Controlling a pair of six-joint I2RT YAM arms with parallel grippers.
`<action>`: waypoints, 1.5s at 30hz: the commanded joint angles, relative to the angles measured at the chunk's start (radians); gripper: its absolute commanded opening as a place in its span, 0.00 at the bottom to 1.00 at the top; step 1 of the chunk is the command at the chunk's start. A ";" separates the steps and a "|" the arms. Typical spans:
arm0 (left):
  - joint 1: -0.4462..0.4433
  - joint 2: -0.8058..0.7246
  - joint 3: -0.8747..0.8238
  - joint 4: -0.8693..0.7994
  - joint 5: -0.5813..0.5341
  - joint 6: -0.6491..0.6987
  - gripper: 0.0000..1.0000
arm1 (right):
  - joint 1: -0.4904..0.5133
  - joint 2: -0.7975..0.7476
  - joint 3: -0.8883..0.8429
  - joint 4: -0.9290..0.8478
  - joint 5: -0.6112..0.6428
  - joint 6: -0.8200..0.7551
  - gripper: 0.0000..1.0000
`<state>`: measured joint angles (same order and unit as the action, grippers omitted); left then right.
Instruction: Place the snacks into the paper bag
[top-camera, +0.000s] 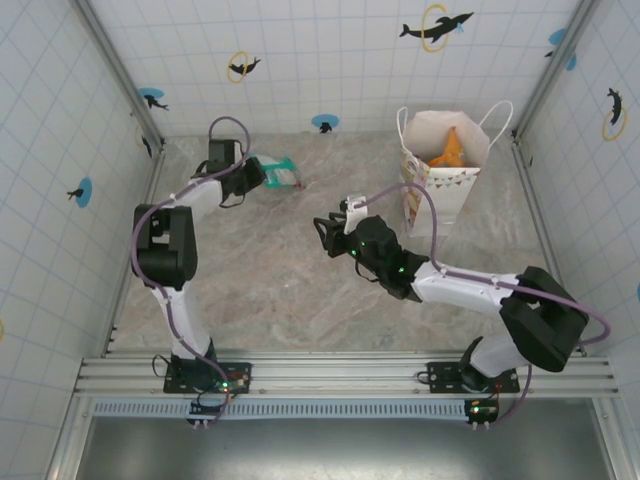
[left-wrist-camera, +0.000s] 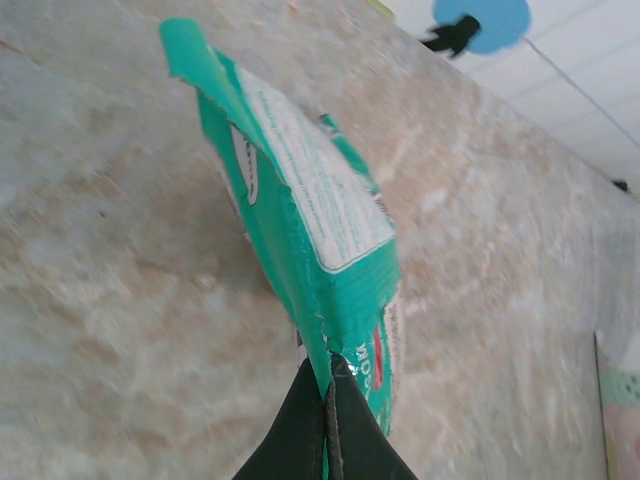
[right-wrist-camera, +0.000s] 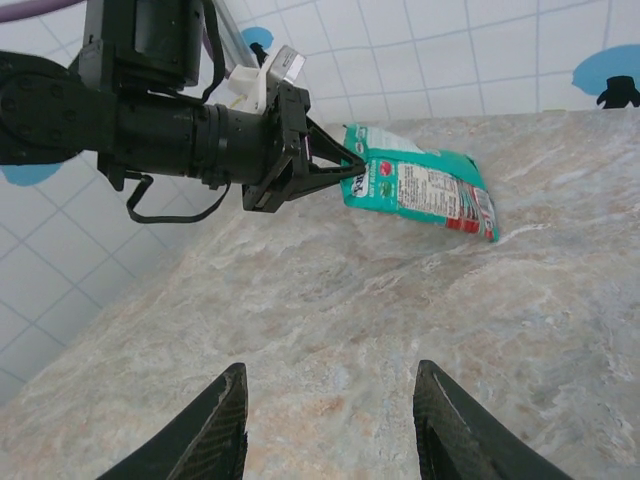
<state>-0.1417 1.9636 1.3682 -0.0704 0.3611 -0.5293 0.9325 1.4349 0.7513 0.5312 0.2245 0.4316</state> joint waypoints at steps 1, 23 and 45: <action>-0.028 -0.101 -0.028 -0.114 0.022 0.108 0.00 | 0.014 -0.068 -0.042 0.013 0.066 -0.017 0.46; -0.245 -0.383 0.012 -0.606 0.104 0.684 0.00 | 0.017 -0.341 -0.178 -0.142 0.135 -0.213 0.47; -0.482 -0.535 -0.037 -0.730 0.152 1.127 0.00 | -0.136 -0.404 -0.081 -0.490 -0.325 -0.601 0.62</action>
<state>-0.6102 1.4979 1.3449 -0.8040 0.4671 0.4812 0.8234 1.0332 0.6258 0.1024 0.0063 -0.0704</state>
